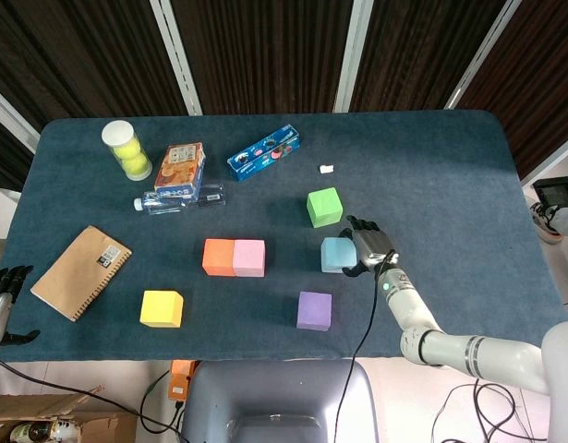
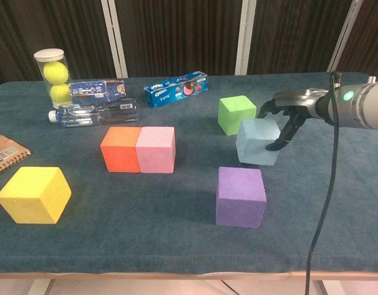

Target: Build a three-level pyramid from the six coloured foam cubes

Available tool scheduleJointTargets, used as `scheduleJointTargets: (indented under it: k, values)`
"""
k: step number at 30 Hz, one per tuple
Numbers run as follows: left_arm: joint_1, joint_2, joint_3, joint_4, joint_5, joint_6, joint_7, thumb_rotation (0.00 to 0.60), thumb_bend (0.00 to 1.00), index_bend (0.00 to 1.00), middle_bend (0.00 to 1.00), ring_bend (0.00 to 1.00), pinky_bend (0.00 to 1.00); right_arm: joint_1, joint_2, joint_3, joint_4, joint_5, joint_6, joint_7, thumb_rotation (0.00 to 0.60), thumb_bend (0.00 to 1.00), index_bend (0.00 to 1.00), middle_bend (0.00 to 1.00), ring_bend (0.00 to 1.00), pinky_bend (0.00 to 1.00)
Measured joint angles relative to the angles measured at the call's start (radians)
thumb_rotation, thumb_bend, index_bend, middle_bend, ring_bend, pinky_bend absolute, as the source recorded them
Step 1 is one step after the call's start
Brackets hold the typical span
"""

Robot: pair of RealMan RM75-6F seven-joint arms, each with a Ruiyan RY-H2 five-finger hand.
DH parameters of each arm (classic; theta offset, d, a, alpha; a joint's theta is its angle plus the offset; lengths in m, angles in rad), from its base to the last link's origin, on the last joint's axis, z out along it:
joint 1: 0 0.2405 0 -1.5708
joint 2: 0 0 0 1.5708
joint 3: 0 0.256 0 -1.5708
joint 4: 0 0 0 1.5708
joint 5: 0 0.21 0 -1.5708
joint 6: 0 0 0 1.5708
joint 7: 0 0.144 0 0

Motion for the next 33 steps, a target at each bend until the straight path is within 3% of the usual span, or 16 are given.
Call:
scheduleJointTargets:
  k: [8,20,33]
  values:
    - [0.003,0.002,0.001,0.001,0.003,0.002,-0.007,0.600,0.11,0.09,0.07,0.00,0.12,0.061,-0.040,0.049,-0.020,0.066,0.041,-0.021,0.600,0.20,0.53,0.01,0.00,0.00]
    - [0.012,0.010,0.004,0.010,0.019,0.007,-0.041,0.600,0.11,0.09,0.07,0.00,0.12,0.153,-0.137,0.060,-0.018,0.178,0.124,-0.138,0.600,0.20,0.53,0.01,0.00,0.00]
    - [0.015,0.011,0.005,0.017,0.028,0.008,-0.054,0.600,0.11,0.09,0.07,0.00,0.12,0.190,-0.186,0.096,0.037,0.280,0.109,-0.176,0.600,0.20,0.52,0.01,0.00,0.00]
